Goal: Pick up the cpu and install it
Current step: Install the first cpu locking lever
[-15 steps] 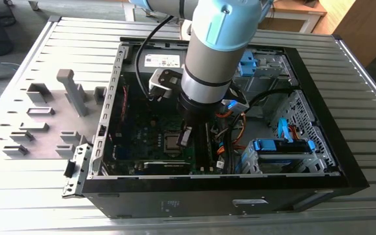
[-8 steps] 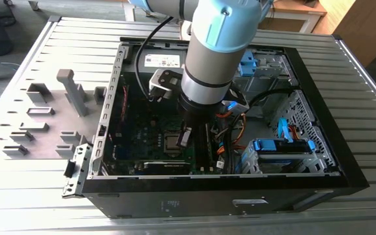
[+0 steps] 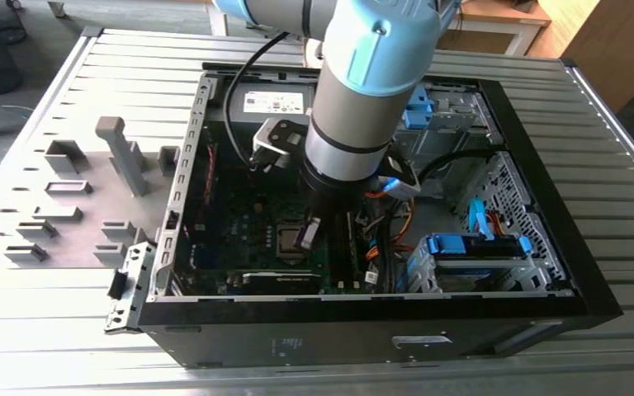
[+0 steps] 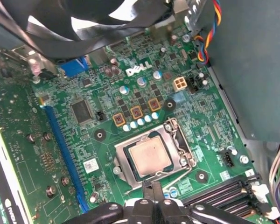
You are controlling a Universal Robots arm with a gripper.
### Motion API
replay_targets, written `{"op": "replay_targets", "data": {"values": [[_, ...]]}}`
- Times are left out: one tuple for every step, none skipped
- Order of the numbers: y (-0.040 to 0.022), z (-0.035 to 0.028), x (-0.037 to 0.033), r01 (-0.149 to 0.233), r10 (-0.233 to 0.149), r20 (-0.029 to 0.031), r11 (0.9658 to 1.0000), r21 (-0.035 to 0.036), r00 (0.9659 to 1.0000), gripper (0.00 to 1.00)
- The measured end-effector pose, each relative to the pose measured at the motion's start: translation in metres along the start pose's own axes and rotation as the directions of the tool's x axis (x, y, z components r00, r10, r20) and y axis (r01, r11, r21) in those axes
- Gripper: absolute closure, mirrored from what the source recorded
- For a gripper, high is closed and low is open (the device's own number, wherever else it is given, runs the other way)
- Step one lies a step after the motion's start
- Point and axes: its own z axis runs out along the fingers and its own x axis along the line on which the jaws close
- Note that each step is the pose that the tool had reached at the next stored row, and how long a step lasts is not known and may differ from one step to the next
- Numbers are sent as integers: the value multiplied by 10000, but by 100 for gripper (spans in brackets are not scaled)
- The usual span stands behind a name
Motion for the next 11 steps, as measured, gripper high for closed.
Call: {"op": "replay_targets", "data": {"values": [[-2,6,3,-94,94,7,10000,-2,10000,89],[-4,13,6,-184,184,15,9998,-4,9998,89],[-5,18,7,-260,260,21,9997,-7,9997,89],[-5,21,7,-308,308,25,9995,-8,9995,89],[-5,22,7,-331,331,25,9995,-9,9994,89],[-5,26,8,-341,341,26,9994,-10,9994,89],[-6,32,9,-349,349,27,9994,-10,9994,89],[-6,38,10,-359,359,27,9994,-10,9994,89],[-8,45,11,-368,368,29,9993,-10,9993,89],[-8,51,11,-374,374,30,9993,-11,9993,89],[-9,55,11,-377,377,30,9993,-11,9993,89]]}}
